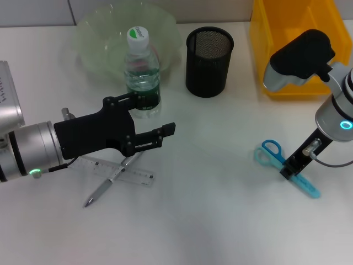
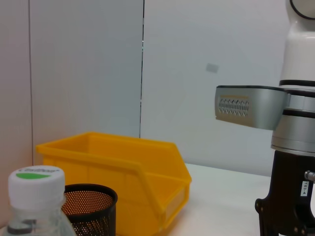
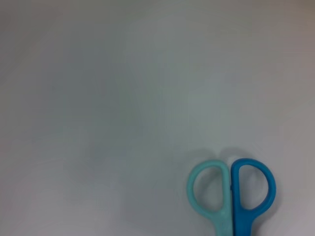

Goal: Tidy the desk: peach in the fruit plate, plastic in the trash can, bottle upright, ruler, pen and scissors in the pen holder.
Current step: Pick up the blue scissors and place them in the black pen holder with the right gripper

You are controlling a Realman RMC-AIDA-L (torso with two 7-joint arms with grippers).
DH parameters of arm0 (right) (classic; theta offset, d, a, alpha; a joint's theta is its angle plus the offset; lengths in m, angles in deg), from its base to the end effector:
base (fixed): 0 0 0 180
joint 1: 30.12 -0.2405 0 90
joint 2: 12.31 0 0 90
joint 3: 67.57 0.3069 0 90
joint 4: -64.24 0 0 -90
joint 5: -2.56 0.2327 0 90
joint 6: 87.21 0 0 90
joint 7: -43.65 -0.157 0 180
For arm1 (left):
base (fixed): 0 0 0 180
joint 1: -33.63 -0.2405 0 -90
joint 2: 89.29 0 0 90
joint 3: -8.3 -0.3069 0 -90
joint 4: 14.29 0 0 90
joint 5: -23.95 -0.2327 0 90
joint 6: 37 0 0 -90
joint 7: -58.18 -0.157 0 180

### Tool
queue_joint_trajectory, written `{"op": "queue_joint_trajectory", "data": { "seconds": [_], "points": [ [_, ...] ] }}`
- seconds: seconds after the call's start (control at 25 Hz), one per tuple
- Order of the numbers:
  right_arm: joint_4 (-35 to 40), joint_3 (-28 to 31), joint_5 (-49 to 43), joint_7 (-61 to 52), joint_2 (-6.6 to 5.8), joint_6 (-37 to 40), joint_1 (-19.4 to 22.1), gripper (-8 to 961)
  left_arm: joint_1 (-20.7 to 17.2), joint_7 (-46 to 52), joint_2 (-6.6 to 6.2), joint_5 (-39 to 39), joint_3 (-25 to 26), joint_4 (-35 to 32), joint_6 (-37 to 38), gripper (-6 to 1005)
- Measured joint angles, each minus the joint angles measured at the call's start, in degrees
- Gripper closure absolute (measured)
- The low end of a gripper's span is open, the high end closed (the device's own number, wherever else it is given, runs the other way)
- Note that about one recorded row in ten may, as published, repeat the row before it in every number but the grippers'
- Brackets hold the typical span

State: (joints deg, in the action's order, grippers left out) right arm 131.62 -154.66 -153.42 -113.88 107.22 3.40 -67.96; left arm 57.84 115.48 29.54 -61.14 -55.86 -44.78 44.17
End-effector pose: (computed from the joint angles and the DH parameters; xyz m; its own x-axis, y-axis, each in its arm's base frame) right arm 0.2423 0.3923 -0.0683 0.5362 -0.7562 0.3751 -0.5731 -0.6524 -0.4959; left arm -0.3027 0.3498 -0.0787 0.7976 0.0981 0.5951 0.3039 -0.9177 -0.2560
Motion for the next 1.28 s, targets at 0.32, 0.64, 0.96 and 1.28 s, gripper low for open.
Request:
{"op": "queue_joint_trajectory", "data": {
  "seconds": [0.32, 0.64, 0.96, 1.28],
  "points": [
    [7.88, 0.69, 0.24, 0.04, -0.09, -0.09, 4.21, 746, -0.11, -0.46, 0.0, 0.83, 0.07, 0.0, 0.25, 275],
    [16.43, 6.84, 7.03, 3.08, -0.03, -0.85, 10.11, 745, -1.31, -2.07, -0.09, 4.09, 0.09, -0.16, 0.86, 275],
    [16.11, 18.47, 22.32, 13.65, -0.17, -2.69, 13.79, 746, -1.37, -2.11, -0.09, 4.15, 0.0, -0.1, 1.3, 276],
    [8.81, 28.45, 41.23, 31.62, -0.2, -3.88, 17.36, 746, -1.45, -2.11, -0.09, 4.16, -0.27, -0.09, 1.37, 276]
  ]
}}
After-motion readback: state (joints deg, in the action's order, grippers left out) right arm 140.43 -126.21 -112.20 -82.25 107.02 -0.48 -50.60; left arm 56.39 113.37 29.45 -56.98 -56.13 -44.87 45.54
